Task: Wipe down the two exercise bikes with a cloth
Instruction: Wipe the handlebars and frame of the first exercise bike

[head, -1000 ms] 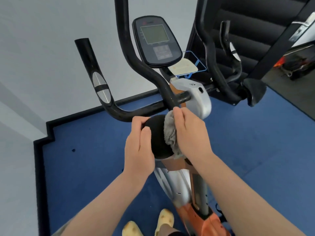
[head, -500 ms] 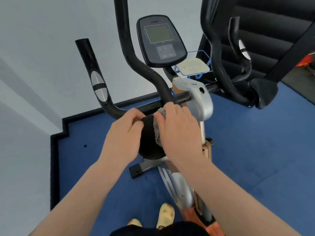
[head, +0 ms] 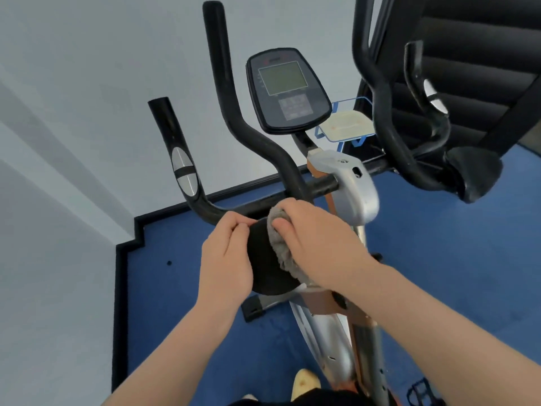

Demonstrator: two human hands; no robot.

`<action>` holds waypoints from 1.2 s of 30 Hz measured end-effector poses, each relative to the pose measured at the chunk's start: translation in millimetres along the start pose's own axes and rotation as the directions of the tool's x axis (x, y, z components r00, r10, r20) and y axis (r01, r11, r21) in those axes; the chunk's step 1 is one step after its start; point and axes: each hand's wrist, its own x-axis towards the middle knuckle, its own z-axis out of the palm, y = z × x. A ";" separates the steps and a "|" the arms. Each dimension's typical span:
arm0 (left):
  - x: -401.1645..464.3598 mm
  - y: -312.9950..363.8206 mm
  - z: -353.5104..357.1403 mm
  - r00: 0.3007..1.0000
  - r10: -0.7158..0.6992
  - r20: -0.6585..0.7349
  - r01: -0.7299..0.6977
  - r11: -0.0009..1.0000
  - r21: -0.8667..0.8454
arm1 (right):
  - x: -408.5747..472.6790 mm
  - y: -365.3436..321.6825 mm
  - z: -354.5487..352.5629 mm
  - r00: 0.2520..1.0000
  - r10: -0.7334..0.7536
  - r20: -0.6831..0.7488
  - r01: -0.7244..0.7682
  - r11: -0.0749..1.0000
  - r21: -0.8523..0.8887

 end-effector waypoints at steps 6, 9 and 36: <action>-0.8 -1.0 -4.3 0.994 -0.097 0.052 0.096 0.995 0.023 | 28.7 -25.5 -1.8 0.986 -0.085 0.141 0.129 0.932 -0.339; -2.8 -1.3 -6.3 0.996 -0.034 0.080 0.025 0.993 0.113 | 21.0 -7.7 -13.1 0.962 -0.116 0.246 0.183 0.945 -0.271; -5.9 -0.1 -0.1 0.951 0.308 0.036 -0.309 0.931 0.196 | -10.8 -14.2 23.7 0.957 0.030 -0.290 -0.087 0.978 -0.189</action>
